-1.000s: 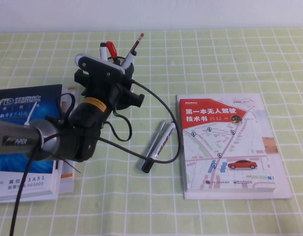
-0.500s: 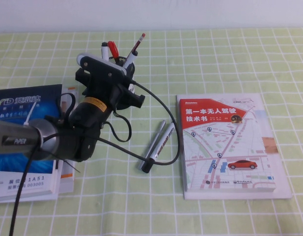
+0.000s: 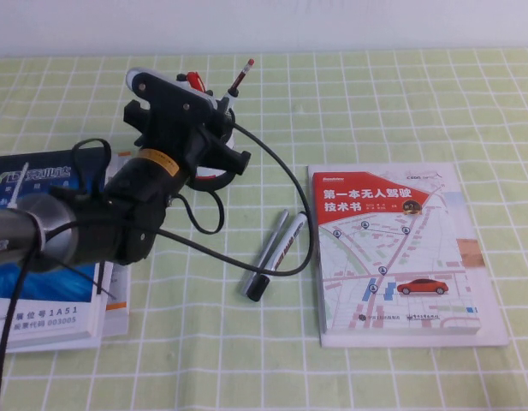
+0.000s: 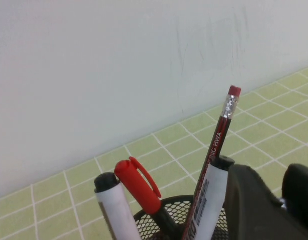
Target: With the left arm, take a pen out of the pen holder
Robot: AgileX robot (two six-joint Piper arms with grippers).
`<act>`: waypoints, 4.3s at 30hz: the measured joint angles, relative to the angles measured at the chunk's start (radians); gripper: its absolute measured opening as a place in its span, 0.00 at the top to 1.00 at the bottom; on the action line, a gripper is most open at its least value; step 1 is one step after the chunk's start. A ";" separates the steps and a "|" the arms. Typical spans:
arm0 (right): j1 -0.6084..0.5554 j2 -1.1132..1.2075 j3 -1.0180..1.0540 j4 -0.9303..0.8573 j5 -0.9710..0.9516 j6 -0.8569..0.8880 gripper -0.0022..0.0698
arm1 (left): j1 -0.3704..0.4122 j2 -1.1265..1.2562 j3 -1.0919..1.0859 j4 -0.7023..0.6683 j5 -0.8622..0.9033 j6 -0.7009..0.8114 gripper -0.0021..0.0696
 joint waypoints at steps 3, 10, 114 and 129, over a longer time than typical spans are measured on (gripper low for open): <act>0.000 0.000 0.000 0.000 0.000 0.000 0.99 | 0.000 -0.055 0.000 0.000 0.099 0.000 0.83; 0.000 0.000 0.000 0.000 0.000 0.000 0.99 | 0.000 -0.191 0.000 0.002 0.210 0.000 0.83; 0.000 0.000 0.000 0.000 0.000 0.000 0.99 | -0.032 0.321 -0.849 -0.173 1.592 -0.057 0.71; 0.000 0.000 0.000 0.000 0.000 0.000 0.99 | -0.033 0.281 -0.849 -0.180 1.659 -0.069 0.46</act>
